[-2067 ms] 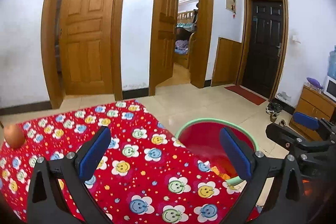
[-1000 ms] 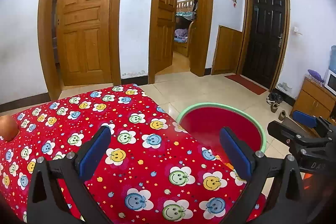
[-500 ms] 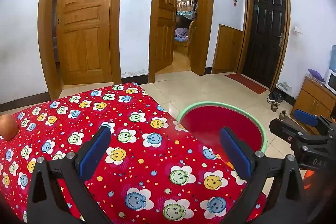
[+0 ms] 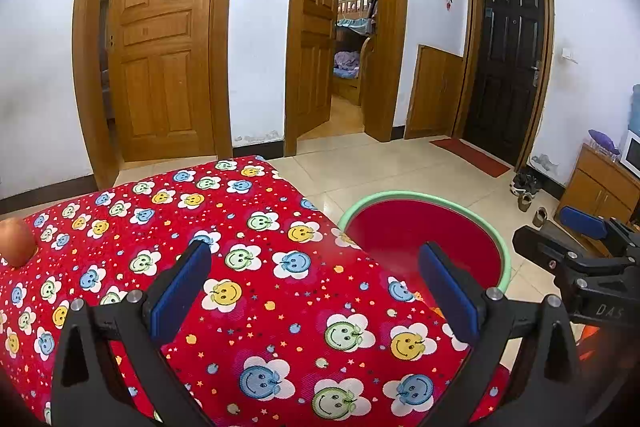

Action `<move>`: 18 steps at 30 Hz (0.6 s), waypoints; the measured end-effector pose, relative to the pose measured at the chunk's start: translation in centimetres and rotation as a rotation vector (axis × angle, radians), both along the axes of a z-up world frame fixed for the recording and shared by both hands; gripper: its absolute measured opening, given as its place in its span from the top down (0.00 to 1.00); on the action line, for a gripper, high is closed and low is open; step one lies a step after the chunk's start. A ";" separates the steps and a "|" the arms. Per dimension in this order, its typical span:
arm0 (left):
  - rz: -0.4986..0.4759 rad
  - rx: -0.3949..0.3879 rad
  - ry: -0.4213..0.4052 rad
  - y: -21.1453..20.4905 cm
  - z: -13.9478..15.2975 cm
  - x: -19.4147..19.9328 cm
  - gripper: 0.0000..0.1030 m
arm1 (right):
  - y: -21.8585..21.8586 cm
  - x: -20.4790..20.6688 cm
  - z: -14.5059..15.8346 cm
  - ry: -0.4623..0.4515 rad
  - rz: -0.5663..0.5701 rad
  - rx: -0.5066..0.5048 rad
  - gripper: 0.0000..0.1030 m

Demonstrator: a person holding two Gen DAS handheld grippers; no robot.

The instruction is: Collect trash

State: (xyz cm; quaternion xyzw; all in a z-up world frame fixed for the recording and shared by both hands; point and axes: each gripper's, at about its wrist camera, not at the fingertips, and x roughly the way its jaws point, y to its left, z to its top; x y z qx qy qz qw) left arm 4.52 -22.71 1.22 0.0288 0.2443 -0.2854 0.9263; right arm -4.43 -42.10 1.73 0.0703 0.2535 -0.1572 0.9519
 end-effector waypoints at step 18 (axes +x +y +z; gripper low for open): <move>0.004 0.009 -0.003 0.1 -0.1 -0.1 0.02 | 0.3 0.1 -0.2 0.003 0.005 -0.005 0.00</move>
